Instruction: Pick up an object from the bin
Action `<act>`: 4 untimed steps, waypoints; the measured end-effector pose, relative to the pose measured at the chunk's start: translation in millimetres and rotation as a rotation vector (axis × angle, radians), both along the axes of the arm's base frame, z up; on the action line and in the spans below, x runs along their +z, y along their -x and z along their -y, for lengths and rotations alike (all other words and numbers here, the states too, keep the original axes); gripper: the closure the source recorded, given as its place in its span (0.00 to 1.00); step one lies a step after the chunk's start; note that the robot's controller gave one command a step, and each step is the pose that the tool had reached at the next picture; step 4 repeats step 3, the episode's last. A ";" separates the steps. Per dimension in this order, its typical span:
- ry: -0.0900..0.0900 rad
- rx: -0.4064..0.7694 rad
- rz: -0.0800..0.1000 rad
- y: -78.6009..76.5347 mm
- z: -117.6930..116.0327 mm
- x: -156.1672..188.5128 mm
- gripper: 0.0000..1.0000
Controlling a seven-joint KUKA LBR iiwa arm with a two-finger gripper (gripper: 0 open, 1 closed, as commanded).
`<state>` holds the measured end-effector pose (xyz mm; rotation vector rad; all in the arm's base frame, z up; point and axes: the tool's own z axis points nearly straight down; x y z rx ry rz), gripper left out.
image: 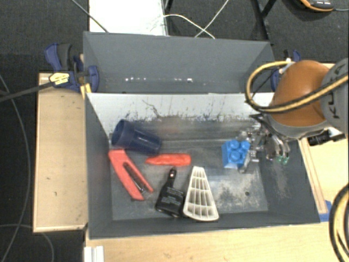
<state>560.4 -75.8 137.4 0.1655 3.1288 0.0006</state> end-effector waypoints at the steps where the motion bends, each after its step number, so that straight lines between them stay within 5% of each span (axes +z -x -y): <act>1: 0.000 0.001 0.001 0.0 0.0 9.0 1.00; 4: 0.000 0.002 0.002 0.0 -0.1 31.3 1.00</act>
Offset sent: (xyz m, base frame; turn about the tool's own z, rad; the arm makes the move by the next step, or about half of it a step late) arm 0.0004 0.0000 0.0254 -0.0006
